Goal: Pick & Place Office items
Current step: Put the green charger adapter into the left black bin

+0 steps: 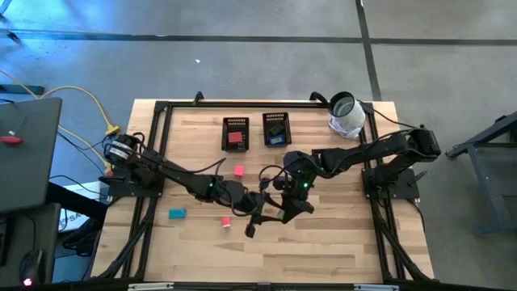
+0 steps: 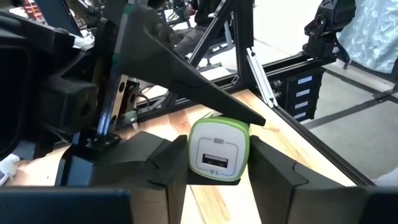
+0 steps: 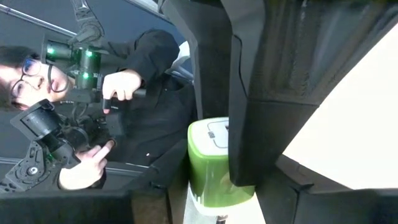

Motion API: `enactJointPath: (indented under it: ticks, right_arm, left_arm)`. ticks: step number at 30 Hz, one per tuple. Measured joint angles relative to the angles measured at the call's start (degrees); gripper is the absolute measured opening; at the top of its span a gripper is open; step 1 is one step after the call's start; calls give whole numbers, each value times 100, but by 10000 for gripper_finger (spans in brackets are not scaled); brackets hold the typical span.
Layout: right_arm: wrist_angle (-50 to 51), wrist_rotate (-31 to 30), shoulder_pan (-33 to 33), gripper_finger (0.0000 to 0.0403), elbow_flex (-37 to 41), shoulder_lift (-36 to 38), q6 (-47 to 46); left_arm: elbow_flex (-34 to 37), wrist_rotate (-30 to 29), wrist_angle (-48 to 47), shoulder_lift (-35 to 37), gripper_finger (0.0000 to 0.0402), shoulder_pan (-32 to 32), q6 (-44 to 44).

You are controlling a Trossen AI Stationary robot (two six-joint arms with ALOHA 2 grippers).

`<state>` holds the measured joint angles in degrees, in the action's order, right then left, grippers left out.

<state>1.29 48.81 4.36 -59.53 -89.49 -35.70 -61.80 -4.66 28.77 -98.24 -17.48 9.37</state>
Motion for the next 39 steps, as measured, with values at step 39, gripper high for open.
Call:
enactJointPath:
  ticks: [39]
  right_arm:
    - [1294,-1329,-858,180,-7,944,1245]
  left_arm:
    - [11,-5357,-2433,68,120,-925,1029]
